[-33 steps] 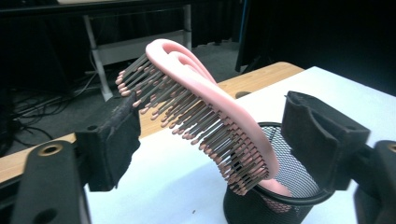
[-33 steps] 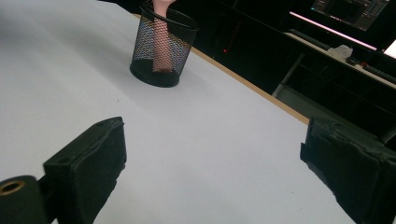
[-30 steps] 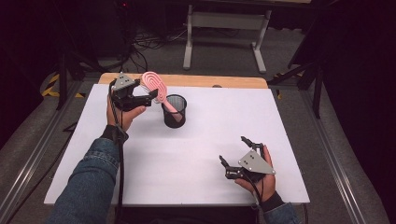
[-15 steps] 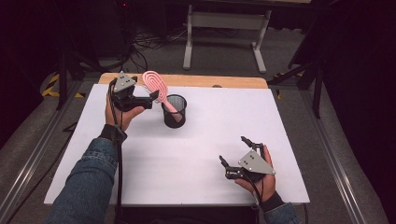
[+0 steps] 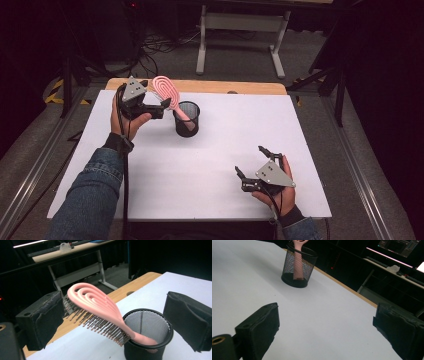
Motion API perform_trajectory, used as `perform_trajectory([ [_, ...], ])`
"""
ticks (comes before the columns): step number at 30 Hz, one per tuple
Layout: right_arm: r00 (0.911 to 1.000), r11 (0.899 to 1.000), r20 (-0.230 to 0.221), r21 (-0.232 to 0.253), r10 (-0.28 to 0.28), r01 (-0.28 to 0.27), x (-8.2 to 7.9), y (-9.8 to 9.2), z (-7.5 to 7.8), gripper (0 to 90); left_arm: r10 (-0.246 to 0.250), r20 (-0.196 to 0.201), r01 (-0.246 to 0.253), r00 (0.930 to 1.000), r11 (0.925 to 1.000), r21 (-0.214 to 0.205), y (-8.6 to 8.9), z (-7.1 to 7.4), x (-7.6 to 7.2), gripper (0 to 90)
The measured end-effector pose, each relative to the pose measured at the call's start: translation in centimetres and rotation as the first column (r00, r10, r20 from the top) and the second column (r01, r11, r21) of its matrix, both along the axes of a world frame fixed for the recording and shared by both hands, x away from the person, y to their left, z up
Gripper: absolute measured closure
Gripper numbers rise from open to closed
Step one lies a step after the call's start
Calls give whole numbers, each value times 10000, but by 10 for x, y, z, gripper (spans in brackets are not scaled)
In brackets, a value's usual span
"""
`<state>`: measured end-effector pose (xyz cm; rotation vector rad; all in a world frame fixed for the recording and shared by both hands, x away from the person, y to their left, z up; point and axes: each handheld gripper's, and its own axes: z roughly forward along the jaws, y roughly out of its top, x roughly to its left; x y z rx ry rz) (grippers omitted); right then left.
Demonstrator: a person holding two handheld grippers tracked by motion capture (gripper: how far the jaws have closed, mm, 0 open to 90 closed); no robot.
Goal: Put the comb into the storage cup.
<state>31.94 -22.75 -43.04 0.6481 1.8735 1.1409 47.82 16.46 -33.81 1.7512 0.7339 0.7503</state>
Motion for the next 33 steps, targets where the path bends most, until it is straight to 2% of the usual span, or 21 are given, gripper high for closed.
perform_trajectory([
  [15,10000,10000,-2,4,8,-8,0,1,0,70,-350,320,341,9989,9990,293,0,3,-19,57],
  [19,10000,10000,30,45,0,0,-1,0,1,70,-393,542,364,9978,9980,522,-1,3,-26,60],
  [33,9999,9999,86,112,-58,57,-1,-1,2,70,-1113,734,1056,9911,9914,778,-1,-1,-51,61],
])
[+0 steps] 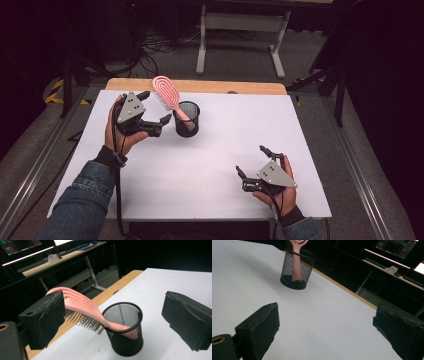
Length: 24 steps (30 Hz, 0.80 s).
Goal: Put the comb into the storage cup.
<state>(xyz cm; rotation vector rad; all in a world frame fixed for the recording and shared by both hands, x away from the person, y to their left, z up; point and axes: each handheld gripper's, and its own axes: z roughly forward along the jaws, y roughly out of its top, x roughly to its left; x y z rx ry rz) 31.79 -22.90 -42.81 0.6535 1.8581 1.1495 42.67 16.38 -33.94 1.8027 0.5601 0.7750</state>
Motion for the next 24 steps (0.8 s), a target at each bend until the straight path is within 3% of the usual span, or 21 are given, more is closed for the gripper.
perform_trajectory([
  [24,10000,10000,-29,-70,51,-51,0,0,-1,70,-899,90,895,9959,9951,413,-4,-21,-37,59],
])
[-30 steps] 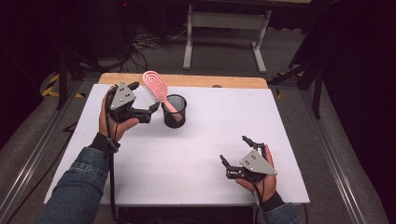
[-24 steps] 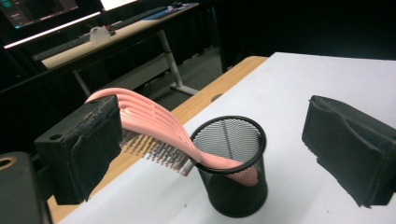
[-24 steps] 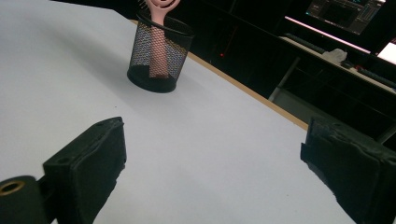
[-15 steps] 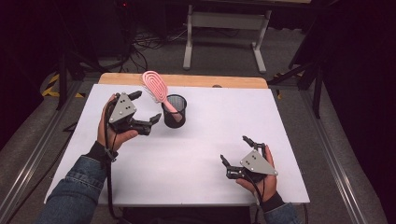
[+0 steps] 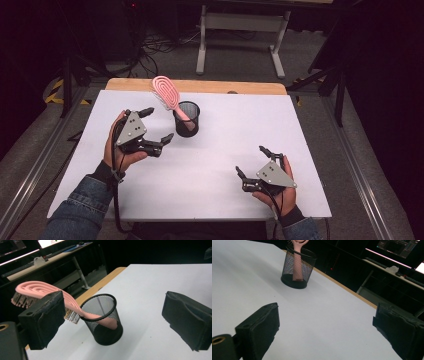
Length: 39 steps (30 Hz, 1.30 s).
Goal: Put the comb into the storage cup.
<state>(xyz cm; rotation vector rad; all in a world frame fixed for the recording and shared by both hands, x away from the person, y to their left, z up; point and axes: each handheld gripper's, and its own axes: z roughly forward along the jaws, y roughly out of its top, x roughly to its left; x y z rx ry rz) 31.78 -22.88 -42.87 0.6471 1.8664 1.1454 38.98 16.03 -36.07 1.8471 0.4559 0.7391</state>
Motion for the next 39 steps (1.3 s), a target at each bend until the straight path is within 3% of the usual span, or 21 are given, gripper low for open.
perform_trajectory([
  [14,9998,9998,-64,77,-207,207,-1,-6,-2,70,-287,78,286,9996,9994,188,1,-14,-20,55],
  [25,9997,9998,-122,7,-207,207,-2,-5,-3,70,-138,40,137,9999,9995,272,13,-35,-36,56],
  [39,9997,9998,-184,-154,-162,159,-6,-6,-5,69,-92,-15,93,10000,9967,807,21,-55,-51,60],
])
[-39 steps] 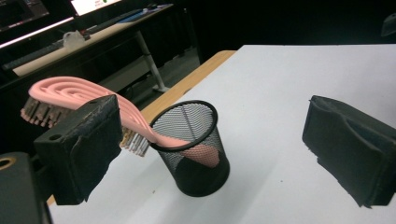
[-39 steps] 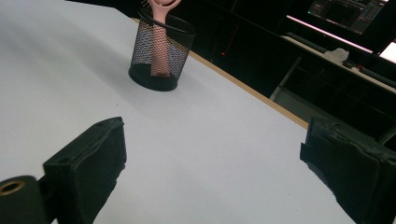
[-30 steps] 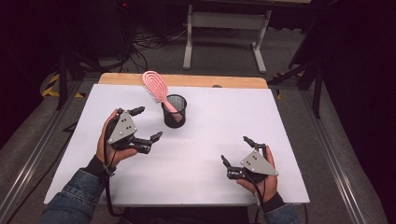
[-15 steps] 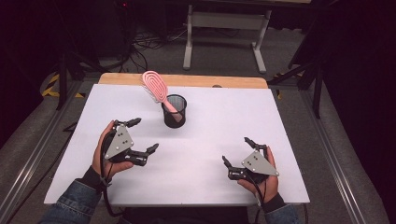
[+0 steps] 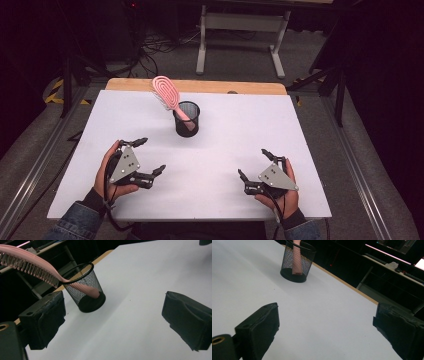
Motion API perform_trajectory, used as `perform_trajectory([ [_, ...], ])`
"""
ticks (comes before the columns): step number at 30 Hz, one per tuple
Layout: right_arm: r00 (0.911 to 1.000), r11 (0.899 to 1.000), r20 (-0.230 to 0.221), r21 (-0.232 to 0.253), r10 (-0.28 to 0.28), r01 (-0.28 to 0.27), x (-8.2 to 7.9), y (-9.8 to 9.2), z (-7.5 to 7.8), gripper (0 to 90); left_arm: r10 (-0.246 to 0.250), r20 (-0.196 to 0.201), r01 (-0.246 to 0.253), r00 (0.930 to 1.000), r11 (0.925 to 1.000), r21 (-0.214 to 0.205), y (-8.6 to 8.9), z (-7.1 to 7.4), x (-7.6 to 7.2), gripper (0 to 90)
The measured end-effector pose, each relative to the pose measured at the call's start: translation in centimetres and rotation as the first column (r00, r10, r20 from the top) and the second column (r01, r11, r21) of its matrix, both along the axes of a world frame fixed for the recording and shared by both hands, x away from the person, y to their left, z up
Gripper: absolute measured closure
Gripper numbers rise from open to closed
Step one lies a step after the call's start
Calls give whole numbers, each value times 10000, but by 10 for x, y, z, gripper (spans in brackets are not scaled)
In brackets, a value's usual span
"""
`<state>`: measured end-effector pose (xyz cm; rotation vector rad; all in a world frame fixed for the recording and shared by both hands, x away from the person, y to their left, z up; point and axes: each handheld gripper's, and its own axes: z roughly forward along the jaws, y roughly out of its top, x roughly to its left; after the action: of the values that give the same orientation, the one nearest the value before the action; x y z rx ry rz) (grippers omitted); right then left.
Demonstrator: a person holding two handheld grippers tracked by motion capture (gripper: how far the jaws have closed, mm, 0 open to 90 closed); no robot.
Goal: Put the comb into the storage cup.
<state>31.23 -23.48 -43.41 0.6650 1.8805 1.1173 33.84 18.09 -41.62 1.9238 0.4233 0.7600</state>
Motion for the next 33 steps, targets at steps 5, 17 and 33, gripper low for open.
perform_trajectory([
  [5,10000,10000,-13,2,-40,40,-1,-2,0,69,185,-115,-185,9998,9998,43,7,-8,-4,62],
  [17,9999,9999,-74,-17,-153,153,-3,-7,-2,69,774,-372,-781,9963,9968,-172,28,-23,-13,63],
  [33,9995,9995,-110,-119,-284,282,-7,-13,-3,61,1478,-951,-1494,9844,9887,-96,60,-40,-24,64],
])
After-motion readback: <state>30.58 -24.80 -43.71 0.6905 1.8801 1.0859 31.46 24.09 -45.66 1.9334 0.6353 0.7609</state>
